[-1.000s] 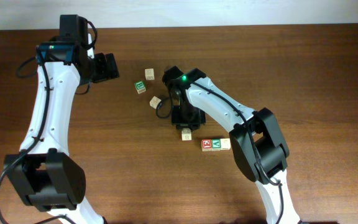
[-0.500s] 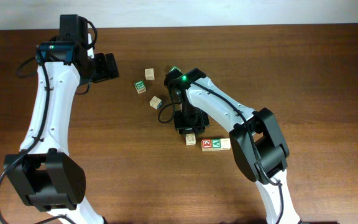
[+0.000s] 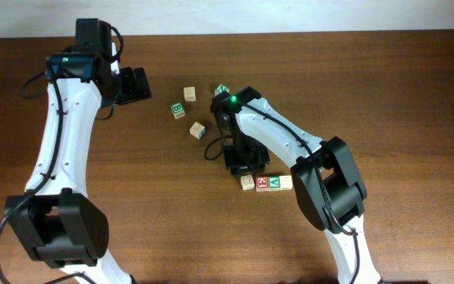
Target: Rotate 3 blocks
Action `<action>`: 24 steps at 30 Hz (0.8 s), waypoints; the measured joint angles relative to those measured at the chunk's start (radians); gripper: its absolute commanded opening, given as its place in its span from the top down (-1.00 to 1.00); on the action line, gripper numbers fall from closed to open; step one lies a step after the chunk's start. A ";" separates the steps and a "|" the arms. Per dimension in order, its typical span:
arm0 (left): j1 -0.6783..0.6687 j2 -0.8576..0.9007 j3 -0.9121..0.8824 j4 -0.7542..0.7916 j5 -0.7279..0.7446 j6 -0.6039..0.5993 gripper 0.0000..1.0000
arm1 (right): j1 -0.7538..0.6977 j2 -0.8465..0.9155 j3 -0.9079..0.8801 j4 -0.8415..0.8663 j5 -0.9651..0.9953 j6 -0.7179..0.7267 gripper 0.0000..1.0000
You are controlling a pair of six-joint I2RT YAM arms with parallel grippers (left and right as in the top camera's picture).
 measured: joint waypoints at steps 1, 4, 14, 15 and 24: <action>0.000 0.000 0.000 0.000 0.000 0.000 -0.98 | 0.000 0.000 0.000 -0.003 0.002 -0.002 0.02; 0.000 0.000 0.000 0.000 0.000 0.000 -0.98 | -0.003 0.000 0.000 -0.003 0.002 -0.003 0.20; 0.000 0.000 0.000 0.000 0.000 0.000 -0.98 | 0.000 0.006 0.051 0.182 0.057 -0.035 0.91; 0.000 0.000 0.000 0.000 0.000 0.000 -0.98 | 0.010 0.006 0.019 0.187 0.059 -0.033 0.91; 0.000 0.000 0.000 0.000 0.000 0.000 -0.98 | 0.019 0.006 -0.023 0.141 0.059 -0.032 0.90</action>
